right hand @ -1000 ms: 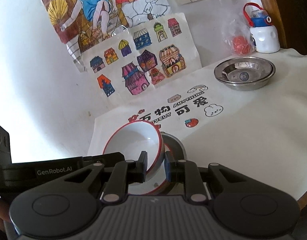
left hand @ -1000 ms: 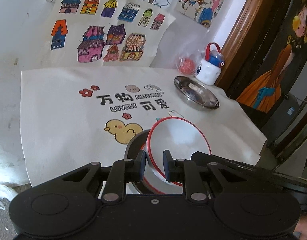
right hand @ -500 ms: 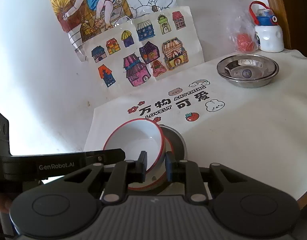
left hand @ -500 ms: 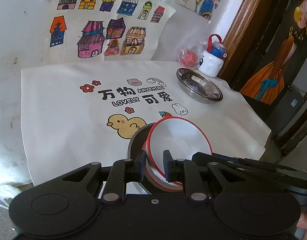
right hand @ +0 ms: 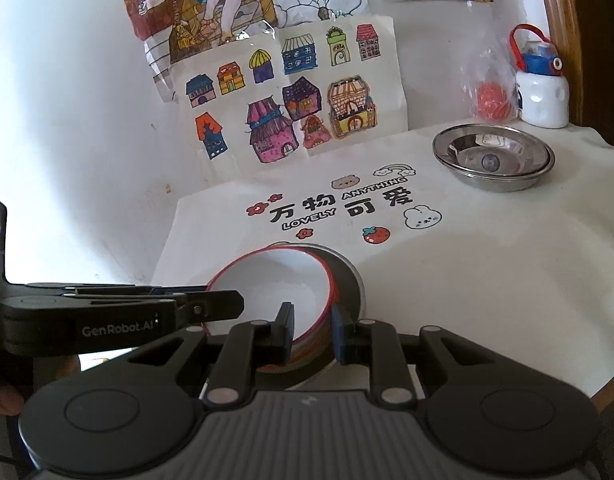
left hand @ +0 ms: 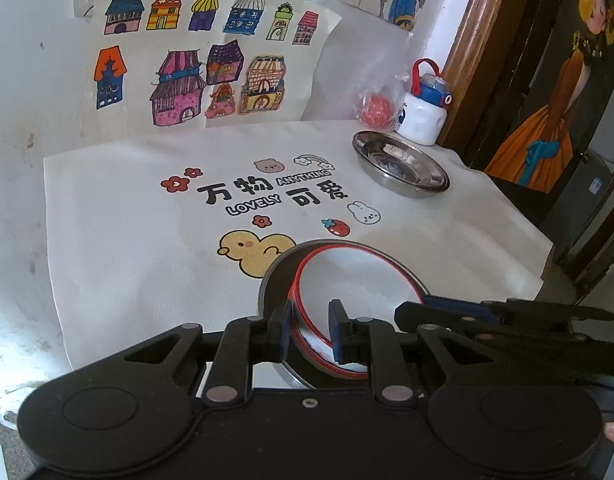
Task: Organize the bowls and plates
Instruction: 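Open both tools to release the white bowl and pull back, then move both tools toward the steel bowl holding the nested white bowls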
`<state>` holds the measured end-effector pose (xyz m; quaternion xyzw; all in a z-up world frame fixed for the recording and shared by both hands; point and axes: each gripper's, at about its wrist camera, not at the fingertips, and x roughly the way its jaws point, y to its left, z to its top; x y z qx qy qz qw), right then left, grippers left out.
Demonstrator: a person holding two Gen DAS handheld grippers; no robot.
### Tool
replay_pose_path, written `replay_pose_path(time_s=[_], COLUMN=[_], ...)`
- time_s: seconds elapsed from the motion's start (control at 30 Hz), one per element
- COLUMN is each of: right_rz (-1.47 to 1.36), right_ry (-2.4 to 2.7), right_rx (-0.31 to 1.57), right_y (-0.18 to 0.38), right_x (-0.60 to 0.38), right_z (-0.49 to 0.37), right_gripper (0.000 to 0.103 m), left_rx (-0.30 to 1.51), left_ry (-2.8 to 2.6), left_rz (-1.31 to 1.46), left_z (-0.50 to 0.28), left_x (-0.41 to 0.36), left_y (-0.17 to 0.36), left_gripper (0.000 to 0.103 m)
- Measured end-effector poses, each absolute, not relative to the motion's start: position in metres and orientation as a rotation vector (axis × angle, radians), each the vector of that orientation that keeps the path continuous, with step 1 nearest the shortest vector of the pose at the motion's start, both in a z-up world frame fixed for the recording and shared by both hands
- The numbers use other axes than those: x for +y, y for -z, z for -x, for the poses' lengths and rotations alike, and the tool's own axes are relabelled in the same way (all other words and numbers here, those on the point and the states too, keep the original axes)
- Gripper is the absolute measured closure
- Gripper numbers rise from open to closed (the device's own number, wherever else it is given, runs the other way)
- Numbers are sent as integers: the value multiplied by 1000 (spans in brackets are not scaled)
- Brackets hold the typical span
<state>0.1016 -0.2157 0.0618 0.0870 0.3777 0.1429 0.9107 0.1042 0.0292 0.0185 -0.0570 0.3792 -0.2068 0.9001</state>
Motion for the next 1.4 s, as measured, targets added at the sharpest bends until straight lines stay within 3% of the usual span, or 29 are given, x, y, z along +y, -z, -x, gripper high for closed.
replay_pose_path(time_s=[0.4, 0.53, 0.7, 1.1, 1.23, 1.4], right_rz=[-170, -177, -178, -222, -187, -205], right_ry=[-301, -296, -269, -239, -196, -162], right_rx=[751, 718, 675, 562, 554, 563], right_y=[-59, -62, -66, -77, -78, -76], right_x=[-216, -219, -225, -244, -244, -248], right_z=[-96, -91, -86, -61, -52, -40], right_gripper=[74, 68, 50, 5, 0, 0], left_rx=[766, 747, 706, 548, 513, 487], left_ry=[442, 445, 434, 356, 338, 315], left_rz=[150, 191, 241, 238, 247, 260], left_z=[-100, -97, -92, -61, -49, -33], left_x=[35, 41, 46, 54, 59, 62], left_y=[-16, -18, -23, -32, -32, -29], left_gripper=[79, 71, 59, 14, 2, 1])
